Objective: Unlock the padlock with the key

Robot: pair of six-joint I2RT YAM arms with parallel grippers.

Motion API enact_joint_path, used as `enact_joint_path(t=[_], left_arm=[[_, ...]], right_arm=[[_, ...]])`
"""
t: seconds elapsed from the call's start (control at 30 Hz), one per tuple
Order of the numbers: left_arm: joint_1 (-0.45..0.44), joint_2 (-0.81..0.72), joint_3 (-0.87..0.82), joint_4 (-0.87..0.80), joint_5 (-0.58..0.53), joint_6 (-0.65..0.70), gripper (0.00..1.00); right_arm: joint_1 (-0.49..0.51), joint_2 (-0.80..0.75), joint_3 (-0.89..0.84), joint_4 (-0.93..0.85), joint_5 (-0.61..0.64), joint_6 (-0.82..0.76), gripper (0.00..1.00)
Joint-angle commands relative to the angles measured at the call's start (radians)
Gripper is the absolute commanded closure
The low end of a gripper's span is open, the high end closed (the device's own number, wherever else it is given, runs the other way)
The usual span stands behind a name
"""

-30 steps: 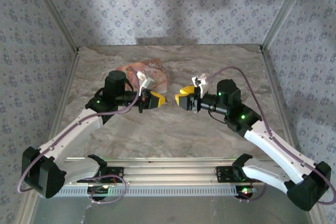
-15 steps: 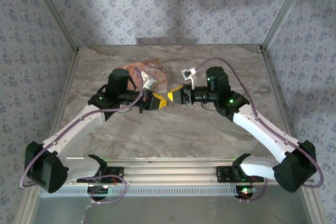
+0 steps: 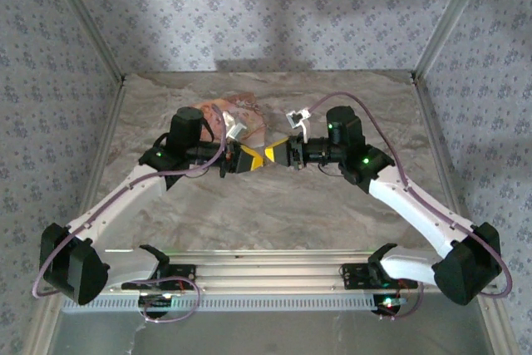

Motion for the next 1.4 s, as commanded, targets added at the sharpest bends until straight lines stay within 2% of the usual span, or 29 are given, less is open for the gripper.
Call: enact_joint_path(t=[0.0,0.33,0.5,0.67,0.9,1.1,1.2,1.23,1.37], left_arm=[[0.005,-0.011,0.032,0.02,0.025,-0.005,1.0],[0.005,-0.016,0.031,0.031,0.036,-0.013,1.0],[0.006,-0.02,0.028,0.031,0.037,-0.013,1.0],[0.007,-0.025,0.023,0.033,0.037,-0.013,1.0],[0.008,-0.024,0.018,0.051,0.046,-0.022,1.0],[0.007,-0.023,0.017,0.051,0.058,-0.022,1.0],[0.008,-0.023,0.018,0.048,0.058,-0.021,1.0],[0.009,-0.024,0.017,0.047,0.055,-0.021,1.0],[0.014,-0.023,0.009,0.055,0.032,-0.04,1.0]], right_arm=[[0.006,-0.021,-0.014,0.023,-0.011,0.017,0.87],[0.009,-0.016,-0.03,0.04,0.001,0.02,0.85],[0.009,-0.013,-0.037,0.043,0.014,0.021,0.79],[0.009,-0.011,-0.05,0.055,0.024,0.027,0.78],[0.011,-0.002,-0.069,0.109,0.001,0.052,0.86],[0.012,0.008,-0.08,0.148,-0.035,0.06,0.87],[0.013,0.009,-0.086,0.167,-0.05,0.052,0.97],[0.014,0.006,-0.087,0.168,-0.047,0.047,1.0],[0.013,-0.014,-0.089,0.129,0.013,0.02,1.0]])
